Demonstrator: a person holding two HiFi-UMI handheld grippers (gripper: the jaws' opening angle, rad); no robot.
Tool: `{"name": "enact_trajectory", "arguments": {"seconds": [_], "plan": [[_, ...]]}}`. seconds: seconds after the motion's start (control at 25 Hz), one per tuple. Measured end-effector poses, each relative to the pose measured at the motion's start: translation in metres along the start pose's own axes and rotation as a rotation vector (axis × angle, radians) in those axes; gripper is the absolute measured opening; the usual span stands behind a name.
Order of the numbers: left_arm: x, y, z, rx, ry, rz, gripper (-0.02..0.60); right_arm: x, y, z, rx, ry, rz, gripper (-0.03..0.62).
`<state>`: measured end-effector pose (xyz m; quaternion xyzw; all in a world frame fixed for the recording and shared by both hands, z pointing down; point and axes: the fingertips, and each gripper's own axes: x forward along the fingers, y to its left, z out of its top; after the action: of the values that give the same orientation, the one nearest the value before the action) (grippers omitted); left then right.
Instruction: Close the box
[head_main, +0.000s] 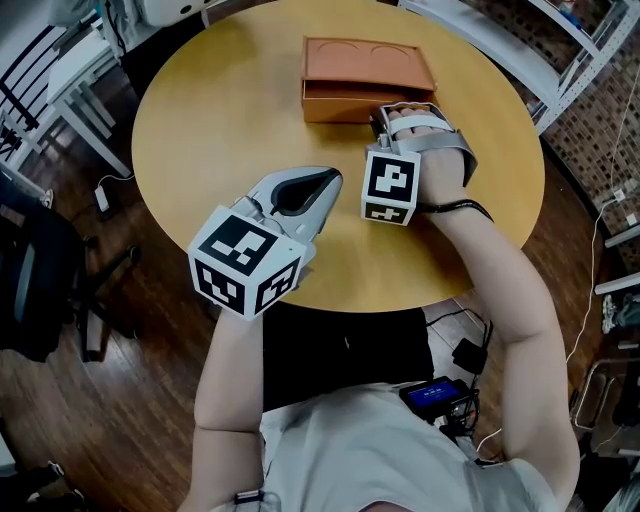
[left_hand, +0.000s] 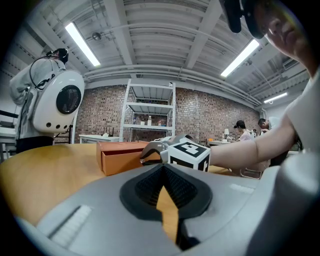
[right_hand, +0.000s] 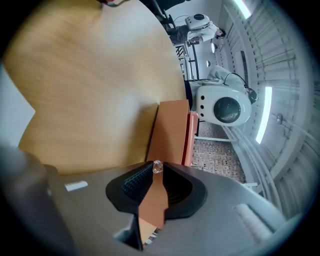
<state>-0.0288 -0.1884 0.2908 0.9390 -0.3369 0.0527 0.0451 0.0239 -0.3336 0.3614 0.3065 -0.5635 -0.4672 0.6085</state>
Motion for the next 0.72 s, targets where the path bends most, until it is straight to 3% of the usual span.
{"name": "enact_trajectory", "arguments": {"seconds": [0.72], "plan": [[0.011,-0.009,0.0,0.004,0.007,0.0,0.0,0.047,-0.013,-0.018,-0.016,0.058,-0.053,0.067]]}}
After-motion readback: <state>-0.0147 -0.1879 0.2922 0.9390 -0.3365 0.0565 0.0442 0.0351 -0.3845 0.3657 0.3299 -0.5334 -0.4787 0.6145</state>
